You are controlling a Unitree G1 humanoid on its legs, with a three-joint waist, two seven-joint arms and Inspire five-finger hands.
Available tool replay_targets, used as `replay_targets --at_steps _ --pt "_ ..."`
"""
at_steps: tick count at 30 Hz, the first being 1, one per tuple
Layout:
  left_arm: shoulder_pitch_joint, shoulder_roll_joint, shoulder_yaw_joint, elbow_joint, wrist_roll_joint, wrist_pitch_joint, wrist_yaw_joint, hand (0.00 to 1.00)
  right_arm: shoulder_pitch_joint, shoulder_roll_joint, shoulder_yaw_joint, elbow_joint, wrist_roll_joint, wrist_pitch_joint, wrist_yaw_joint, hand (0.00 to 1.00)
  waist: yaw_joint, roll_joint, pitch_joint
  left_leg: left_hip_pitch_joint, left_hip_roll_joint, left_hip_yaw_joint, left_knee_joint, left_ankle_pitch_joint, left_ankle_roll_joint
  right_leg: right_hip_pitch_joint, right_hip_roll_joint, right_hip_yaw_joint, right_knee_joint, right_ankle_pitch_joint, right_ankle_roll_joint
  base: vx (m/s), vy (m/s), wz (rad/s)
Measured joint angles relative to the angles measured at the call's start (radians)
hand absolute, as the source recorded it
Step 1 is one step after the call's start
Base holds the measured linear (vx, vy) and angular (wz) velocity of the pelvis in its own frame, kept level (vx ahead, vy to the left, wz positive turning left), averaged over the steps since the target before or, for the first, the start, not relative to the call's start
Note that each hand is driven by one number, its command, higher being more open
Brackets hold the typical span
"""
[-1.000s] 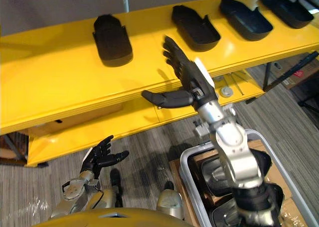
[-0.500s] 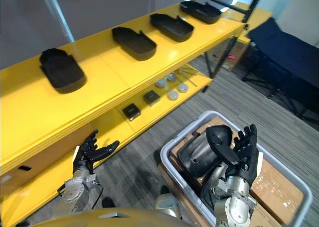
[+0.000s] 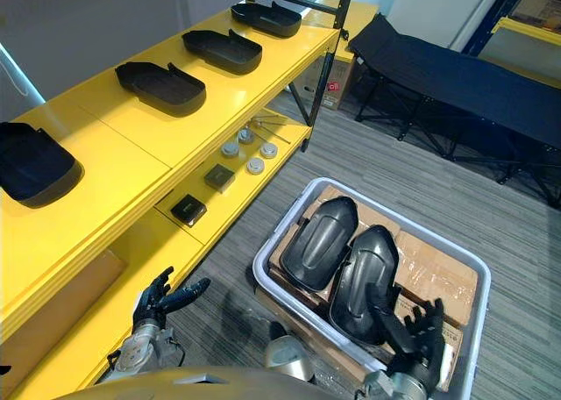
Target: Walk over and take three plastic housings, then place them on the shelf
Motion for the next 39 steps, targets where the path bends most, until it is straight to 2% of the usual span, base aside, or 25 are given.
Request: replay_targets --at_steps 1,2,3,4,7,11,13,16,19,21,22,23,24,25,26,27,28,29,31,32,33,34,36,38,39 --pt "0.011 0.009 0.003 0.008 -0.028 0.000 0.000 1.00 -0.033 0.001 0.001 0.019 0.002 0.000 0.006 1.00 0.018 -0.009 -0.005 -0.010 -0.002 -0.056 0.038 -0.018 0.004 -0.002 0.001 0.013 -0.001 0.001 0.000 0.07 -0.005 -0.52" --pt "0.026 0.008 0.014 -0.002 -0.049 -0.002 0.003 1.00 -0.069 -0.013 0.002 0.026 0.017 0.000 0.024 1.00 0.052 -0.005 -0.005 -0.024 0.017 -0.199 0.130 -0.099 0.002 -0.010 0.015 0.057 0.000 0.006 0.004 0.06 0.002 -0.73" --pt "0.039 0.004 0.018 -0.014 -0.063 -0.005 0.010 1.00 -0.088 -0.028 0.003 0.027 0.020 -0.001 0.034 1.00 0.064 0.000 -0.001 -0.039 0.030 -0.261 0.174 -0.142 0.005 -0.012 0.028 0.072 0.003 0.009 0.004 0.06 0.027 -0.90" --pt "0.048 0.002 0.019 -0.019 -0.077 -0.005 0.016 1.00 -0.127 -0.058 0.004 0.030 0.020 -0.004 0.041 1.00 0.077 0.020 0.006 -0.064 0.046 -0.322 0.261 -0.208 0.002 -0.006 0.041 0.096 0.012 0.012 0.007 0.01 0.081 -0.54" --pt "0.052 0.006 0.021 -0.023 -0.078 -0.004 0.017 1.00 -0.197 -0.092 0.011 0.034 0.080 -0.007 0.048 1.00 0.087 0.006 0.014 -0.082 0.045 -0.325 0.334 -0.287 0.002 -0.012 0.035 0.129 0.007 0.020 0.021 -0.05 0.120 -0.36" --pt "0.048 0.015 0.018 -0.027 -0.077 -0.007 0.009 1.00 -0.217 -0.094 0.042 0.037 0.124 -0.006 0.042 1.00 0.085 -0.018 0.027 -0.096 0.025 -0.326 0.343 -0.308 -0.001 -0.037 0.025 0.147 0.020 0.014 0.012 -0.04 0.081 -0.18" --pt "0.029 0.014 0.007 -0.041 -0.073 -0.021 0.006 1.00 -0.201 -0.092 0.066 0.037 0.127 -0.006 0.037 1.00 0.077 -0.028 0.039 -0.131 0.016 -0.362 0.379 -0.326 0.006 -0.086 0.036 0.139 0.110 -0.020 0.013 0.07 0.017 0.07" --pt "-0.032 -0.012 -0.010 -0.053 -0.065 -0.024 -0.025 1.00 -0.197 -0.086 0.078 0.047 0.124 -0.005 0.011 1.00 0.078 0.006 0.115 -0.144 0.017 -0.404 0.489 -0.355 0.028 -0.098 0.046 0.129 0.215 -0.053 0.018 0.00 0.055 -0.03" --pt "-0.053 -0.019 -0.007 -0.090 -0.067 -0.033 -0.061 1.00 -0.184 -0.053 0.103 0.055 0.102 -0.006 -0.008 1.00 0.079 0.011 0.134 -0.135 0.017 -0.379 0.518 -0.396 0.035 -0.115 0.049 0.139 0.244 -0.038 0.025 -0.09 0.113 -0.36" --pt "-0.055 -0.023 0.004 -0.108 -0.067 -0.044 -0.059 1.00 -0.171 -0.032 0.129 0.047 0.096 -0.008 -0.005 1.00 0.085 -0.012 0.145 -0.131 0.024 -0.327 0.520 -0.400 0.049 -0.139 0.054 0.101 0.239 0.014 0.010 -0.15 0.073 -0.88" --pt "-0.066 -0.021 0.009 -0.115 -0.066 -0.043 -0.042 1.00 -0.166 -0.022 0.153 0.037 0.096 -0.008 0.009 1.00 0.097 -0.006 0.145 -0.123 0.037 -0.271 0.496 -0.384 0.069 -0.157 0.067 0.044 0.177 0.113 -0.027 -0.21 0.040 -1.40" --pt "-0.071 -0.029 0.014 -0.113 -0.067 -0.043 -0.022 1.00 -0.170 -0.016 0.168 0.030 0.095 -0.009 0.034 1.00 0.109 0.004 0.154 -0.119 0.060 -0.216 0.450 -0.354 0.092 -0.159 0.071 0.003 0.185 0.119 -0.045 -0.20 0.015 -1.22" --pt "-0.079 -0.029 0.014 -0.111 -0.067 -0.042 -0.011 1.00 -0.166 -0.017 0.174 0.030 0.095 -0.009 0.041 1.00 0.108 -0.004 0.156 -0.119 0.059 -0.201 0.426 -0.337 0.096 -0.173 0.070 -0.033 0.266 0.065 -0.054 -0.18 -0.008 -0.84" --pt "-0.092 -0.026 0.013 -0.111 -0.067 -0.042 0.007 1.00 -0.167 -0.017 0.176 0.032 0.082 -0.009 0.049 1.00 0.112 -0.019 0.161 -0.118 0.053 -0.182 0.386 -0.306 0.104 -0.183 0.063 -0.095 0.413 -0.034 -0.079 -0.11 -0.021 -0.47" --pt "-0.096 -0.025 0.013 -0.111 -0.066 -0.042 0.014 1.00 -0.174 -0.020 0.176 0.032 0.079 -0.013 0.049 1.00 0.117 -0.028 0.161 -0.127 0.052 -0.170 0.378 -0.290 0.107 -0.178 0.050 -0.138 0.482 -0.079 -0.090 -0.13 -0.044 -0.57" --pt "-0.093 -0.022 0.012 -0.111 -0.066 -0.042 0.018 1.00 -0.196 -0.028 0.183 0.039 0.080 -0.027 0.046 1.00 0.125 -0.037 0.158 -0.149 0.053 -0.151 0.386 -0.275 0.100 -0.180 0.024 -0.182 0.514 -0.115 -0.090 -0.09 -0.075 -0.45" --pt "-0.092 -0.020 0.015 -0.111 -0.066 -0.042 0.017 1.00 -0.215 -0.034 0.190 0.046 0.080 -0.035 0.044 1.00 0.126 -0.045 0.162 -0.157 0.054 -0.140 0.397 -0.273 0.100 -0.182 0.006 -0.204 0.523 -0.132 -0.096 -0.12 -0.122 -0.54" --pt "-0.094 -0.018 0.028 -0.104 -0.065 -0.040 0.014 1.00 -0.247 -0.045 0.207 0.063 0.079 -0.038 0.033 1.00 0.133 -0.066 0.171 -0.157 0.045 -0.121 0.430 -0.272 0.098 -0.181 0.002 -0.239 0.504 -0.130 -0.084 -0.13 -0.108 -0.76" --pt "-0.087 -0.022 0.042 -0.072 -0.065 -0.039 -0.004 1.00 -0.295 -0.058 0.226 0.078 0.076 -0.039 0.015 1.00 0.170 -0.028 0.169 -0.179 0.058 -0.198 0.427 -0.272 0.109 -0.160 0.050 -0.241 0.379 -0.078 -0.073 -0.17 -0.166 -1.14" --pt "-0.079 -0.028 0.052 -0.041 -0.065 -0.049 -0.042 1.00 -0.309 -0.049 0.229 0.099 0.057 -0.043 0.008 1.00 0.188 -0.014 0.176 -0.192 0.096 -0.187 0.437 -0.251 0.069 -0.081 -0.003 -0.242 0.420 -0.209 -0.084 -0.17 -0.319 -0.93" --pt "-0.078 -0.014 0.054 -0.028 -0.066 -0.051 -0.044 1.00 -0.298 -0.044 0.229 0.115 0.055 -0.027 0.017 1.00 0.191 -0.037 0.182 -0.197 0.096 -0.185 0.468 -0.251 0.069 -0.015 -0.028 -0.248 0.336 -0.246 -0.002 -0.20 -0.423 -0.72" --pt "-0.078 -0.023 0.058 0.002 -0.071 -0.050 -0.046 1.00 -0.285 -0.059 0.217 0.115 0.043 -0.016 0.022 1.00 0.185 -0.010 0.188 -0.204 0.119 -0.195 0.480 -0.247 0.062 0.012 0.001 -0.267 0.284 -0.235 -0.015 -0.15 -0.285 -0.20" --pt "-0.048 -0.054 0.052 0.009 -0.089 -0.052 -0.054 1.00 -0.242 -0.088 0.180 0.114 0.039 -0.011 0.060 1.00 0.163 0.020 0.192 -0.175 0.142 -0.202 0.437 -0.217 0.054 0.030 0.039 -0.272 0.248 -0.211 -0.038 -0.11 -0.164 -0.16" --pt "-0.031 -0.070 0.049 0.018 -0.125 -0.063 -0.090 1.00 -0.221 -0.107 0.134 0.111 0.039 -0.005 0.109 1.00 0.152 0.024 0.191 -0.146 0.141 -0.198 0.384 -0.187 0.057 0.024 0.057 -0.253 0.242 -0.203 -0.052 -0.16 -0.140 -0.33" --pt "-0.027 -0.073 0.048 0.018 -0.128 -0.065 -0.106 1.00 -0.218 -0.127 0.112 0.101 0.038 0.003 0.132 1.00 0.152 0.025 0.192 -0.145 0.140 -0.200 0.364 -0.169 0.077 0.006 0.066 -0.238 0.235 -0.201 -0.058 -0.16 -0.128 -0.56"
